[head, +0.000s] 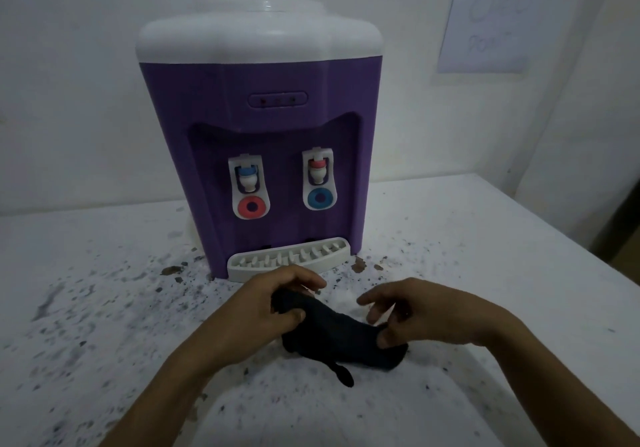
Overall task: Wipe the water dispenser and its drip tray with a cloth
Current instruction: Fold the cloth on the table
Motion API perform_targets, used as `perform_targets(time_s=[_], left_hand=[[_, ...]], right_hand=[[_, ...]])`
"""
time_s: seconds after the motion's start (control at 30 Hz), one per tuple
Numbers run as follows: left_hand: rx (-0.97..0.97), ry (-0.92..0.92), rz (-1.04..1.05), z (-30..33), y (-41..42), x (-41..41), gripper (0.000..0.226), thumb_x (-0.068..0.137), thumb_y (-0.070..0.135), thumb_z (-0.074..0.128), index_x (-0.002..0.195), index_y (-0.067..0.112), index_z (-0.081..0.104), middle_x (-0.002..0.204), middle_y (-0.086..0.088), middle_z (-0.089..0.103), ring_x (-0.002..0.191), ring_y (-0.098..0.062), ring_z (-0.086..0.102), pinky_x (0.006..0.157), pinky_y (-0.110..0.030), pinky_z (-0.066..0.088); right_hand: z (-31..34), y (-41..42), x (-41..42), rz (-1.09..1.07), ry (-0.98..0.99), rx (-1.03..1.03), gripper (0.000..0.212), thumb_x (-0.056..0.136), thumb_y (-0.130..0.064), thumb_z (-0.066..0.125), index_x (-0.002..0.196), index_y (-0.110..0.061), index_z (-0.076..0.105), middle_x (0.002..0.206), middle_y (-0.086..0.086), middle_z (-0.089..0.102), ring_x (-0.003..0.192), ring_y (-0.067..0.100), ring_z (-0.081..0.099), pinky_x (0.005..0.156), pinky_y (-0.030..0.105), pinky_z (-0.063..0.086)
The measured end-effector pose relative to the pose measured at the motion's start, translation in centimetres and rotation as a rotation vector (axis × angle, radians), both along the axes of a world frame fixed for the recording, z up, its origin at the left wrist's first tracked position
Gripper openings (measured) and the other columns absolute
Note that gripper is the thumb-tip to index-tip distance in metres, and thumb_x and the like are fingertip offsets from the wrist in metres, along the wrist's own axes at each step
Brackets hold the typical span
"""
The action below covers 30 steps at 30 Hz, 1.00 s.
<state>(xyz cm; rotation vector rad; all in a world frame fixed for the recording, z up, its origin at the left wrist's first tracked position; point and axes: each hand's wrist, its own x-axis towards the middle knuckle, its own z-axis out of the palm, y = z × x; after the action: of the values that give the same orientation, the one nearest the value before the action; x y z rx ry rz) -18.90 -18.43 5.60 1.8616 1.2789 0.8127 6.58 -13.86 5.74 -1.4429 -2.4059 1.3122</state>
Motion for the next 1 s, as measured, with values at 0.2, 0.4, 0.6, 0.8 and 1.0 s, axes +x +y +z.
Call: perform_targets(time_s=[0.2,0.4,0.6,0.8,1.0], left_hand=[[0.041,0.192,0.057,-0.5,0.9,-0.6,0.042,0.081,0.014,0.071,0.112,0.040,0.059,0.112,0.026,0.060,0.105,0.011,0.053,0.085,-0.009,0.047],[0.063,0.279,0.049,-0.3,1.3,-1.0,0.021,0.078,0.016,0.073,0.088,0.033,0.066,0.103,0.021,0.063,0.095,0.007,0.057,0.085,-0.021,0.052],[0.081,0.251,-0.031,0.5,1.2,-1.5,0.018,0.084,0.018,0.066,0.089,0.035,0.062,0.095,0.019,0.064,0.094,0.000,0.059,0.083,-0.024,0.052],[0.107,0.105,-0.009,3.5,2.7,-0.8,0.019,0.084,0.017,0.067,0.095,0.033,0.065,0.094,0.015,0.068,0.090,0.001,0.063,0.073,-0.014,0.051],[0.206,0.078,0.018,4.7,4.7,0.2,0.021,0.085,0.013,0.065,0.096,0.031,0.065,0.092,0.012,0.068,0.090,-0.002,0.063,0.079,-0.021,0.052]], right_hand=[[0.1,-0.6,0.1,0.097,-0.074,0.130,0.027,0.086,-0.023,0.065,0.112,-0.031,0.065,0.086,-0.009,0.066,0.074,-0.002,0.059,0.073,0.015,0.048],[-1.2,-2.0,-1.1,0.099,-0.165,0.228,0.030,0.077,-0.042,0.073,0.101,-0.030,0.058,0.102,-0.012,0.055,0.090,0.006,0.053,0.076,0.024,0.047],[-0.4,-2.2,0.6,0.033,0.024,0.339,0.021,0.088,-0.022,0.060,0.078,-0.031,0.042,0.075,-0.010,0.056,0.066,0.008,0.050,0.061,0.027,0.042],[3.0,-0.5,2.1,-0.133,0.147,0.539,0.016,0.094,-0.017,0.054,0.096,-0.032,0.052,0.087,-0.008,0.068,0.078,0.006,0.064,0.073,0.025,0.054],[4.2,1.0,2.2,-0.243,0.182,0.792,0.025,0.093,-0.011,0.053,0.105,-0.027,0.068,0.088,-0.022,0.066,0.082,-0.006,0.060,0.071,0.004,0.042]])
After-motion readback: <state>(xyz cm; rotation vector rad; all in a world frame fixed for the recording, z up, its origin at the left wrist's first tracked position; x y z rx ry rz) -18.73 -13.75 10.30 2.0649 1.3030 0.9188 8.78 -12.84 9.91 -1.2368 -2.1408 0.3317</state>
